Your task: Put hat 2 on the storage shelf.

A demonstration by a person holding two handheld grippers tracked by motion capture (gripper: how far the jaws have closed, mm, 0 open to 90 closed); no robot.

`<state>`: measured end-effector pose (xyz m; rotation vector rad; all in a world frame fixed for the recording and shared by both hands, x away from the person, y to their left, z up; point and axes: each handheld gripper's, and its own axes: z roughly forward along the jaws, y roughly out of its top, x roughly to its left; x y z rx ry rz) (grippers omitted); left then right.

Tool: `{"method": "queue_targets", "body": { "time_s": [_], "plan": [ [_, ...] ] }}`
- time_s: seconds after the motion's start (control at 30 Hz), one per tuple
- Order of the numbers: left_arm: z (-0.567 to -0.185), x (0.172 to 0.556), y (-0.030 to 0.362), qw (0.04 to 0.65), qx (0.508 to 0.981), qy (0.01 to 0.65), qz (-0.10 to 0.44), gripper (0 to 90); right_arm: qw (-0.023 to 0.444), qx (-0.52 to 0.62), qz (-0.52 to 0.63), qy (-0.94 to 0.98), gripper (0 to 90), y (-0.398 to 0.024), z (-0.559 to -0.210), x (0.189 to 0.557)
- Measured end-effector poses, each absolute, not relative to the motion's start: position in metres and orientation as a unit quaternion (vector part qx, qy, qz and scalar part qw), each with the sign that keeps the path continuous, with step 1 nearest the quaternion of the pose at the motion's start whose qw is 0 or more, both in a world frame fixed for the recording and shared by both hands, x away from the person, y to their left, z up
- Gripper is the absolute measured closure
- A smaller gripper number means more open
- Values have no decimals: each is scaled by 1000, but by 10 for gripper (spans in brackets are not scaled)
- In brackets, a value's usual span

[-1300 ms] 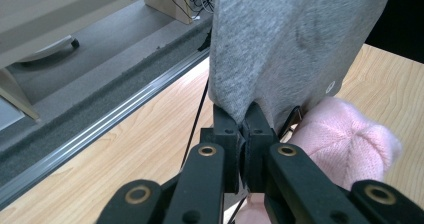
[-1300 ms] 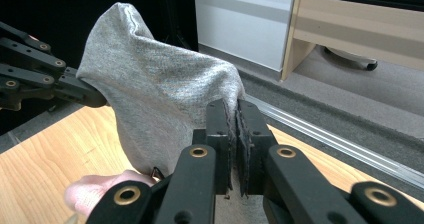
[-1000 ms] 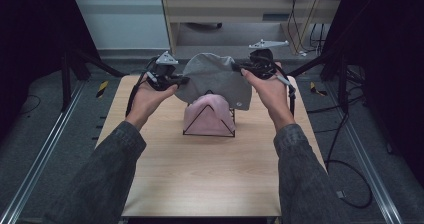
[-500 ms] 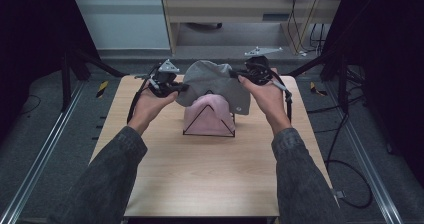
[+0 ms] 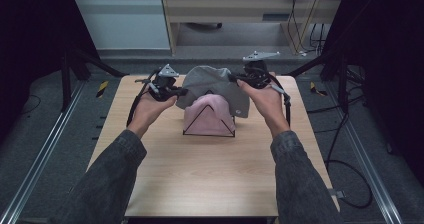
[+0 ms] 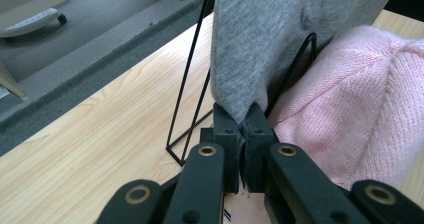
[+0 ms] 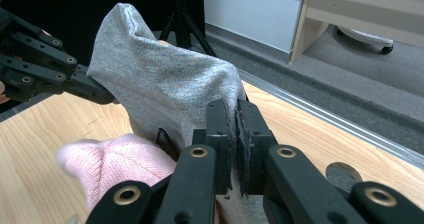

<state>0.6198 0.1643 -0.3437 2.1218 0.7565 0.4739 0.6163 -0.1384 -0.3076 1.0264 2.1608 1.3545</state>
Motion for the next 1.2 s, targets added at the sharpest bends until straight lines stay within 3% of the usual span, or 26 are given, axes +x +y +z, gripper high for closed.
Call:
{"method": "queue_targets", "body": {
  "time_s": [0.83,1.2],
  "plan": [
    [-364,620,175,387,847,315,184,872,186,358,474,783,856,-126,-320,616],
    [-377,621,174,372,853,322,176,873,177,374,453,790,853,-126,-342,621]
  ]
}}
